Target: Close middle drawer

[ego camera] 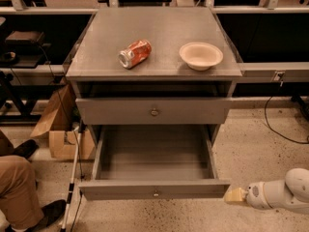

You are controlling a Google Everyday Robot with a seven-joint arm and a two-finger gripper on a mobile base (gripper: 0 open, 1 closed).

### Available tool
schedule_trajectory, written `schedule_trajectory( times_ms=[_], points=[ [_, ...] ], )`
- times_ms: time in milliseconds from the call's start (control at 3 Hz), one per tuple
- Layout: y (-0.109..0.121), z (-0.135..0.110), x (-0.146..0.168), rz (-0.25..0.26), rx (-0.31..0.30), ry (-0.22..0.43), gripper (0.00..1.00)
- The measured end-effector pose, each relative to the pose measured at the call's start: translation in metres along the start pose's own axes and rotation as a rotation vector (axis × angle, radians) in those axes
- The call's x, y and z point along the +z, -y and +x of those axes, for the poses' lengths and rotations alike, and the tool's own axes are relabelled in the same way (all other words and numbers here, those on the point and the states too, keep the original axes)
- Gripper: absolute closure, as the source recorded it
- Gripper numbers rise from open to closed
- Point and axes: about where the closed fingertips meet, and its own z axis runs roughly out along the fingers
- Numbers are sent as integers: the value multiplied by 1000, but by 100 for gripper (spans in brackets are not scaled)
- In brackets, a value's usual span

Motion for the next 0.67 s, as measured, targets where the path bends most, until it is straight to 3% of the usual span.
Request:
schedule_trajectory(
  times_ms=[667],
  points=[
    [-15,-27,45,-16,32,30,100]
  ],
)
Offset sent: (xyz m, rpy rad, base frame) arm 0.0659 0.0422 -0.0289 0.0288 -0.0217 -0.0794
